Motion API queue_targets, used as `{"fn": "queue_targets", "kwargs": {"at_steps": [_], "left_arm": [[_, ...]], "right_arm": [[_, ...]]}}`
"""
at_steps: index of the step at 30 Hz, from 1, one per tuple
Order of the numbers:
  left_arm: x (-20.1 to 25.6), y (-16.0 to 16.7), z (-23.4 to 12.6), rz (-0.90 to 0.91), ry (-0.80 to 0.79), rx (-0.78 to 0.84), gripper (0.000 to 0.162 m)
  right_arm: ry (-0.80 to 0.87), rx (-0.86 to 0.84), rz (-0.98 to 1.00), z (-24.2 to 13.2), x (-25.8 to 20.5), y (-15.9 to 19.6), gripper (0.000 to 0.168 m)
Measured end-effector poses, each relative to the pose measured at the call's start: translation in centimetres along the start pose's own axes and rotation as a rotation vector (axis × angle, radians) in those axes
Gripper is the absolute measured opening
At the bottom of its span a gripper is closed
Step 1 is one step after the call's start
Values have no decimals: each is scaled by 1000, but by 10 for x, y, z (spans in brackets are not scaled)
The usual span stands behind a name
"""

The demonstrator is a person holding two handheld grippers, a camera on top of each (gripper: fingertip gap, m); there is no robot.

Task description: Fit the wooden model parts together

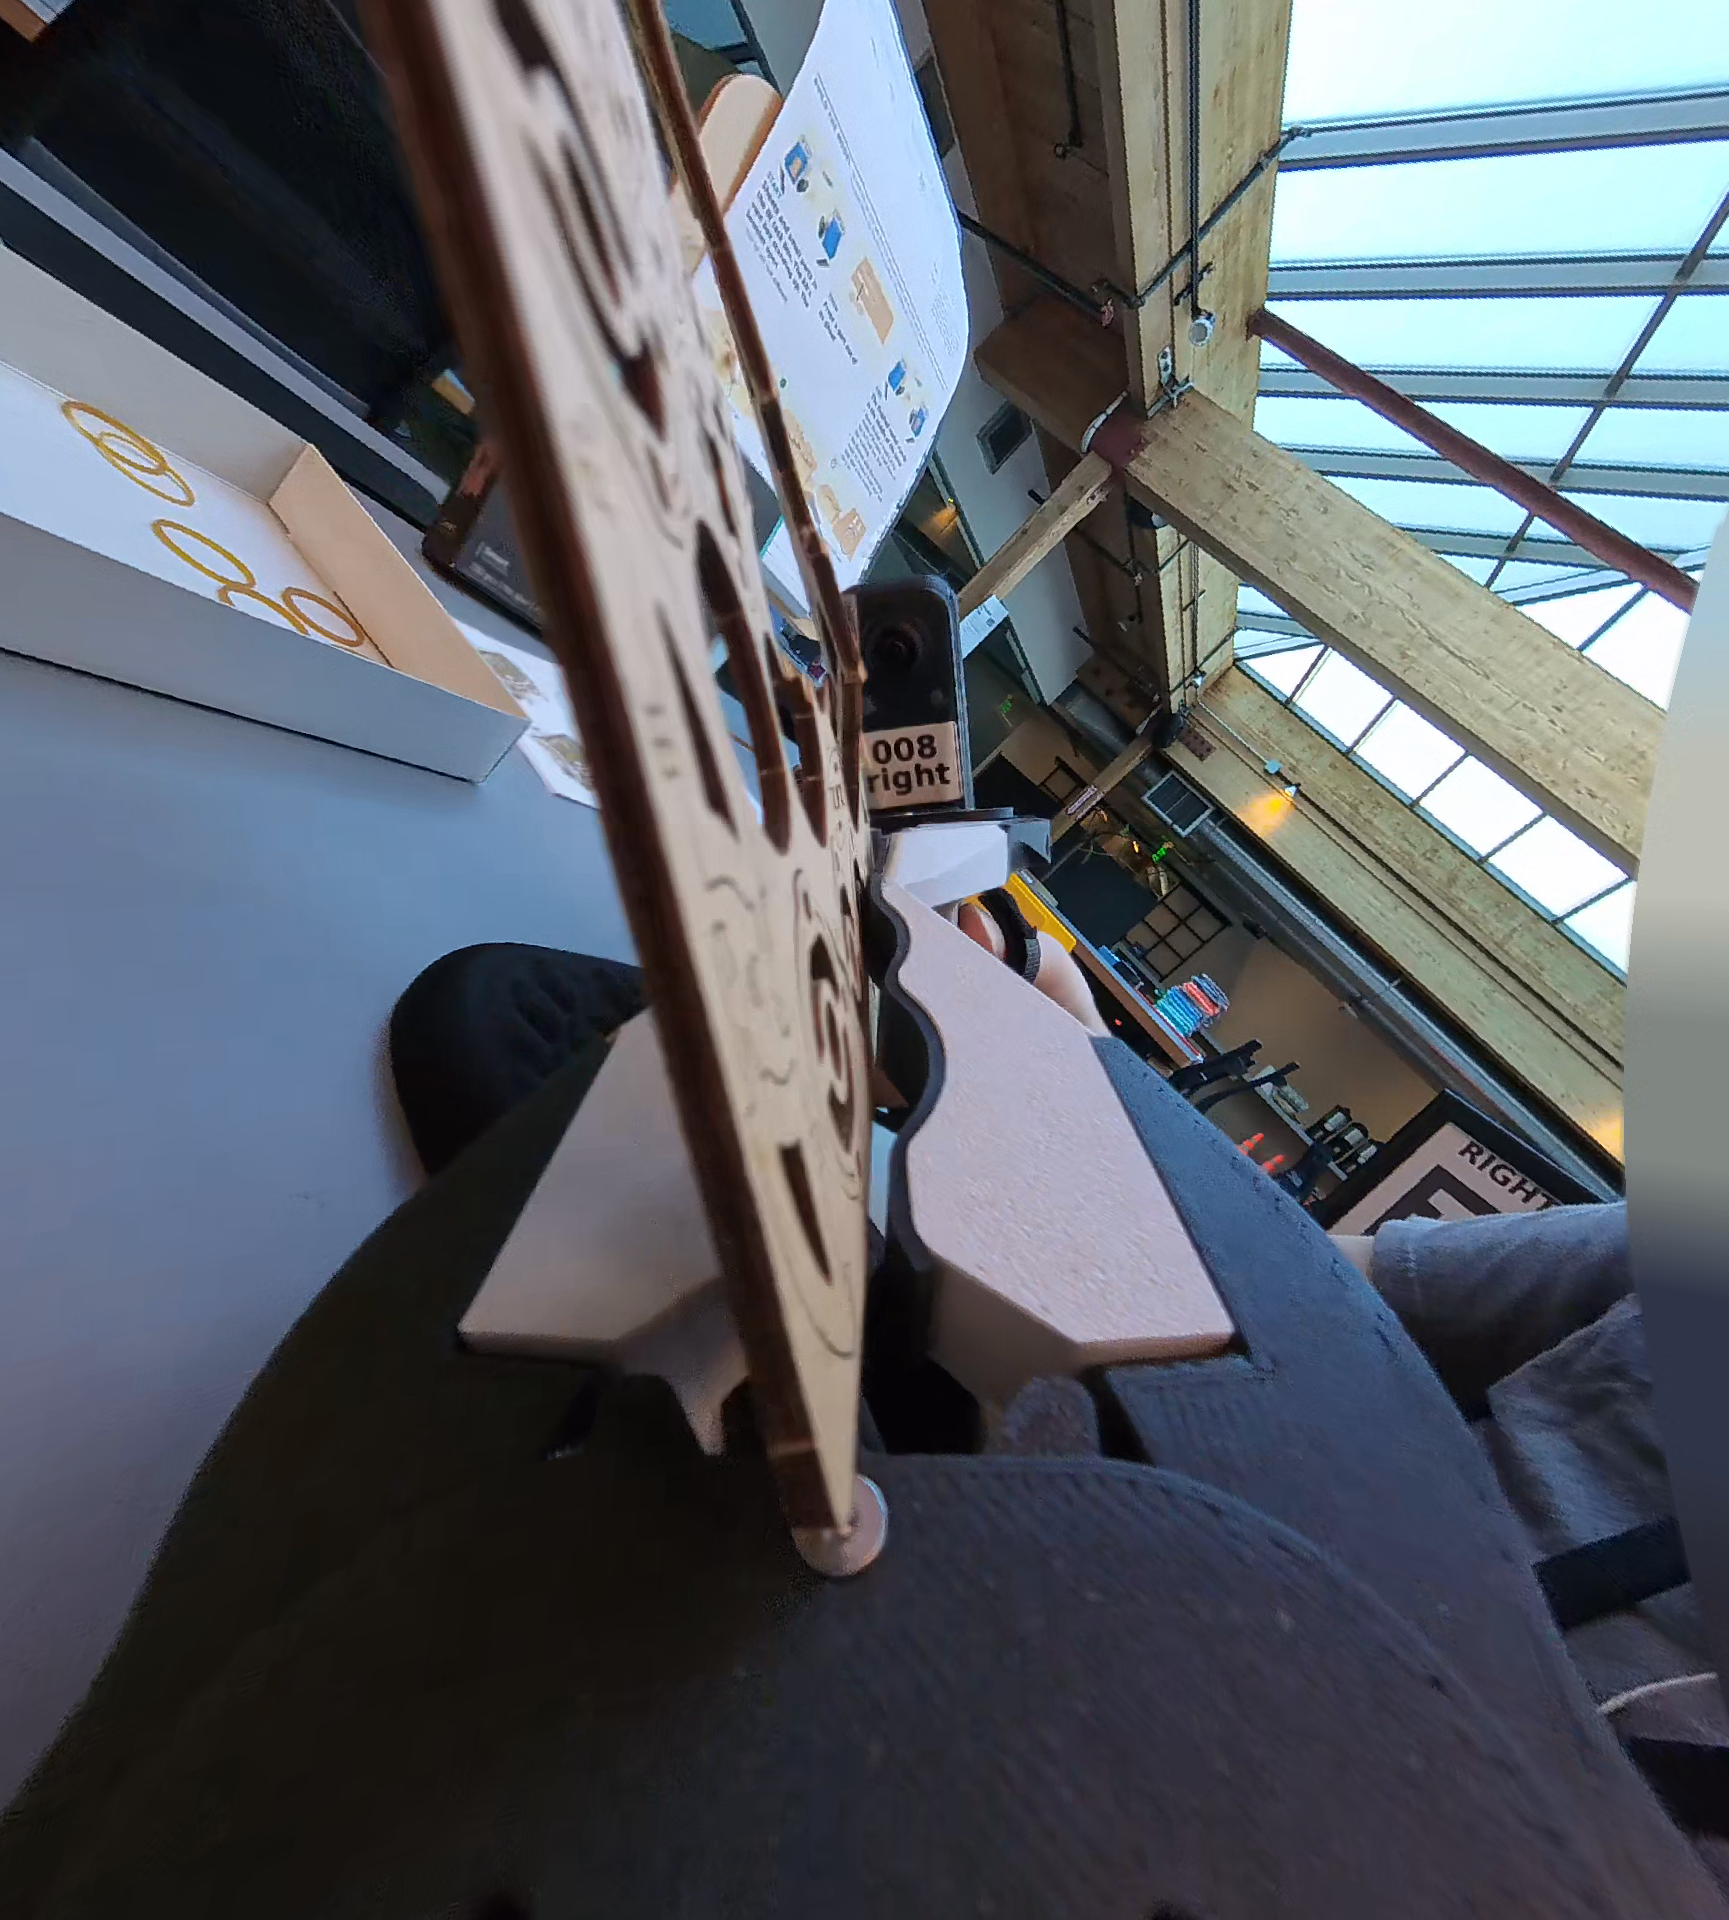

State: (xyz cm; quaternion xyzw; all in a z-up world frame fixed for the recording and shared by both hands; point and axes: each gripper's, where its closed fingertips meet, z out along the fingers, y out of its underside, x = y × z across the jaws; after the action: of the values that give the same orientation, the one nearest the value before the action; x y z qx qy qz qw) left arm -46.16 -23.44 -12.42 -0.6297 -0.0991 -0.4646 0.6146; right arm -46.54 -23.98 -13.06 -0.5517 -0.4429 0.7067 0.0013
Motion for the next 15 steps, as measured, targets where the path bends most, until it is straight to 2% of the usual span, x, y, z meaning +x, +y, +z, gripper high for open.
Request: {"fn": "queue_targets", "kwargs": {"at_steps": [15], "left_arm": [[-13,4,-2,18,-80,-21,0]], "right_arm": [[45,2,55,3,15,2,4]]}}
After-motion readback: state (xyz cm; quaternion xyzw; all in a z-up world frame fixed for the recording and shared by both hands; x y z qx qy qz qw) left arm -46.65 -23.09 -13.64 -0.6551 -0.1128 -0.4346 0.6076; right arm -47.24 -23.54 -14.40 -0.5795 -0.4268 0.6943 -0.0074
